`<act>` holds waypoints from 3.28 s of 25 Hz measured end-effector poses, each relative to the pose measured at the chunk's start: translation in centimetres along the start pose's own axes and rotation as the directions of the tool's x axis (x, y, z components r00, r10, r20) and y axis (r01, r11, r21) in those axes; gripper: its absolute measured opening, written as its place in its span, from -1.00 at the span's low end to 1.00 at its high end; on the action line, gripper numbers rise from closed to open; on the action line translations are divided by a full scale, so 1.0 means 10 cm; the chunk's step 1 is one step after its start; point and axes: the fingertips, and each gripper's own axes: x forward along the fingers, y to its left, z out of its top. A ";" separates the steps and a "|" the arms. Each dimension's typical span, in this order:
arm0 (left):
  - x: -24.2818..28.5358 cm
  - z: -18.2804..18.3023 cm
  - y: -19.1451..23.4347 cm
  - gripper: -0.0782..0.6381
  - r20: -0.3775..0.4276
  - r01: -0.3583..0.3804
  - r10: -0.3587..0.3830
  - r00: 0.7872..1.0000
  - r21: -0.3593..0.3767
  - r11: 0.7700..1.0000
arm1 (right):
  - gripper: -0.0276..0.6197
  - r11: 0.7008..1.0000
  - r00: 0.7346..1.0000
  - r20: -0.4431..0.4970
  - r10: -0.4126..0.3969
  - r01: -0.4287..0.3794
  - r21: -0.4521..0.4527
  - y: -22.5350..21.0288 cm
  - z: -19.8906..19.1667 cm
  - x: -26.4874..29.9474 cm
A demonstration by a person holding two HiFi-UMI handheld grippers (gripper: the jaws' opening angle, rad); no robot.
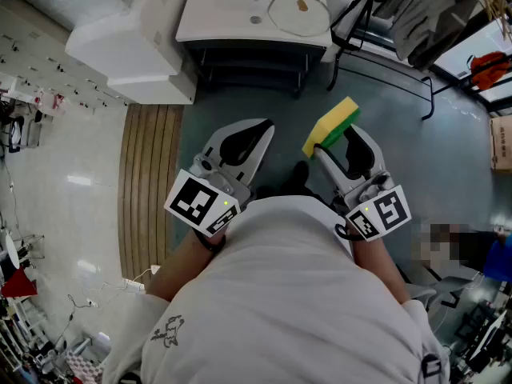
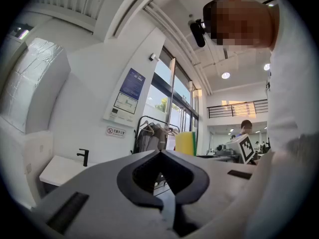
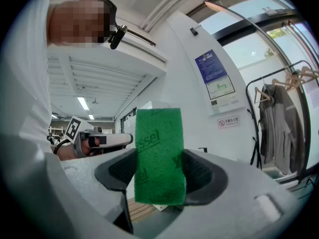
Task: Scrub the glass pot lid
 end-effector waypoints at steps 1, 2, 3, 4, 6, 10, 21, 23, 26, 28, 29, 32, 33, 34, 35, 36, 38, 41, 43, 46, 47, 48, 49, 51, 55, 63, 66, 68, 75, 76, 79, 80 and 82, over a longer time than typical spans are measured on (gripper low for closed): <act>0.01 0.00 -0.01 -0.79 0.001 0.001 -0.001 1.000 -0.001 1.000 | -0.04 1.000 1.000 -0.001 0.001 -0.001 0.000 0.00 0.00 0.00; 0.02 0.01 -0.01 -0.79 0.002 0.002 -0.002 1.000 -0.002 1.000 | -0.04 1.000 1.000 -0.003 0.003 -0.003 0.001 -0.01 0.00 -0.01; 0.03 0.00 -0.02 -0.79 0.002 0.002 -0.002 1.000 -0.002 1.000 | -0.04 1.000 1.000 -0.003 0.004 -0.004 0.001 -0.02 0.00 -0.01; 0.04 0.00 -0.03 -0.79 0.001 0.001 -0.001 1.000 -0.002 1.000 | -0.04 1.000 1.000 -0.003 0.004 -0.004 0.001 -0.04 0.00 -0.02; 0.08 -0.03 -0.05 -0.79 -0.001 -0.001 0.001 1.000 -0.003 1.000 | -0.04 1.000 1.000 -0.002 0.005 -0.005 0.004 -0.08 -0.01 -0.04; 0.14 -0.06 -0.08 -0.79 0.002 0.001 -0.001 1.000 -0.009 1.000 | -0.04 0.999 1.000 0.002 0.020 -0.020 0.044 -0.16 -0.03 -0.06; 0.57 -0.29 -0.04 -0.79 -0.042 -0.026 0.025 0.999 -0.037 0.999 | -0.03 0.995 1.000 -0.003 0.019 -0.018 0.102 -0.74 -0.15 -0.09; 0.70 -0.33 -0.02 -0.79 -0.048 -0.032 0.030 0.998 -0.043 0.999 | -0.03 0.994 1.000 -0.009 0.015 -0.014 0.111 -0.90 -0.17 -0.10; 0.95 -0.38 0.02 -0.79 -0.051 -0.039 0.036 0.998 -0.046 0.998 | -0.03 0.992 1.000 -0.010 0.017 -0.015 0.121 -1.18 -0.18 -0.10; 1.16 -0.40 0.07 -0.79 -0.054 -0.037 0.035 0.998 -0.040 0.999 | -0.03 0.992 1.000 -0.009 0.014 -0.012 0.124 -1.40 -0.18 -0.08; 1.27 -0.40 0.10 -0.79 -0.053 -0.037 0.035 0.998 -0.037 0.999 | -0.03 0.992 1.000 -0.010 0.012 -0.011 0.125 -1.51 -0.17 -0.07; 1.63 -0.38 0.17 -0.79 -0.045 -0.044 0.042 0.998 -0.030 0.999 | -0.03 0.992 1.000 -0.013 0.018 -0.017 0.127 -1.89 -0.12 -0.03; 1.75 -0.36 0.18 -0.79 -0.042 -0.048 0.047 0.998 -0.028 0.998 | -0.03 0.992 1.000 -0.013 0.023 -0.021 0.124 -2.02 -0.08 -0.03; 1.86 -0.35 0.19 -0.79 -0.039 -0.053 0.052 0.998 -0.024 0.998 | -0.03 0.992 1.000 -0.012 0.029 -0.028 0.120 -2.14 -0.05 -0.02; 1.97 -0.34 0.21 -0.79 -0.037 -0.058 0.057 0.998 -0.020 0.998 | -0.03 0.993 0.999 -0.010 0.036 -0.034 0.116 -2.26 -0.01 -0.01; 2.07 -0.33 0.23 -0.79 -0.036 -0.062 0.062 0.997 -0.017 0.998 | -0.03 0.993 0.999 -0.008 0.042 -0.041 0.113 -2.37 0.03 0.01; 2.25 -0.31 0.28 -0.79 -0.033 -0.071 0.071 0.997 -0.012 0.997 | -0.03 0.992 0.999 -0.007 0.054 -0.052 0.111 -2.57 0.09 0.04; 2.45 -0.30 0.31 -0.79 -0.031 -0.084 0.084 0.996 -0.006 0.996 | -0.03 0.993 0.998 -0.013 0.065 -0.063 0.102 -2.81 0.12 0.06; 2.53 -0.33 0.32 -0.79 -0.038 -0.089 0.089 0.995 -0.006 0.996 | -0.03 0.993 0.998 -0.017 0.063 -0.061 0.103 -2.94 0.11 0.06; 2.61 -0.36 0.41 -0.79 -0.042 -0.097 0.097 0.994 -0.007 0.995 | -0.03 0.992 0.999 -0.020 0.050 -0.047 0.115 -3.11 0.08 0.13; 2.64 -0.36 0.46 -0.79 -0.041 -0.100 0.099 0.994 -0.009 0.995 | -0.03 0.992 0.999 -0.022 0.048 -0.045 0.118 -3.15 0.06 0.17; 2.66 -0.37 0.50 -0.79 -0.041 -0.100 0.100 0.994 -0.010 0.995 | -0.03 0.992 0.999 -0.024 0.047 -0.044 0.120 -3.18 0.05 0.20; 2.67 -0.39 0.54 -0.79 -0.042 -0.099 0.098 0.994 -0.012 0.995 | -0.03 0.992 0.998 -0.027 0.048 -0.044 0.119 -3.19 0.03 0.24; 2.71 -0.40 0.62 -0.79 -0.041 -0.094 0.093 0.995 -0.017 0.995 | -0.03 0.993 0.998 -0.029 0.049 -0.046 0.112 -3.21 0.02 0.32; 2.77 -0.37 0.88 -0.79 -0.033 -0.075 0.074 0.997 -0.028 0.997 | -0.03 0.993 0.998 -0.038 0.043 -0.039 0.110 -3.21 -0.01 0.57; 2.83 -0.15 1.71 -0.79 -0.031 -0.028 0.027 0.999 -0.035 0.999 | -0.03 0.995 0.999 -0.051 0.013 -0.008 0.104 -3.25 0.06 1.41; 2.81 -0.01 2.04 -0.79 -0.034 -0.011 0.010 0.999 -0.026 1.000 | -0.02 0.996 0.999 -0.044 0.003 0.001 0.093 -3.24 0.15 1.76; 2.79 0.07 2.23 -0.79 -0.036 0.005 -0.006 0.999 -0.022 1.000 | -0.02 0.996 0.999 -0.032 -0.010 0.013 0.087 -3.24 0.22 1.98; 2.67 0.23 2.87 -0.79 -0.045 0.048 -0.049 0.998 -0.025 0.999 | -0.02 0.995 0.999 -0.028 -0.045 0.048 0.092 -3.12 0.23 2.64; 2.65 0.23 2.94 -0.79 -0.049 0.054 -0.055 0.997 -0.031 0.998 | -0.02 0.994 0.998 -0.030 -0.049 0.052 0.093 -3.09 0.23 2.71; 2.62 0.21 3.12 -0.79 -0.059 0.063 -0.066 0.996 -0.047 0.997 | -0.02 0.993 0.998 -0.040 -0.057 0.061 0.097 -3.05 0.19 2.89; 2.63 0.20 3.18 -0.79 -0.061 0.063 -0.066 0.996 -0.054 0.997 | -0.02 0.993 0.997 -0.043 -0.058 0.062 0.102 -3.05 0.17 2.94; 2.67 0.17 3.26 -0.79 -0.066 0.065 -0.069 0.995 -0.068 0.996 | -0.02 0.992 0.997 -0.051 -0.058 0.064 0.111 -3.07 0.13 3.02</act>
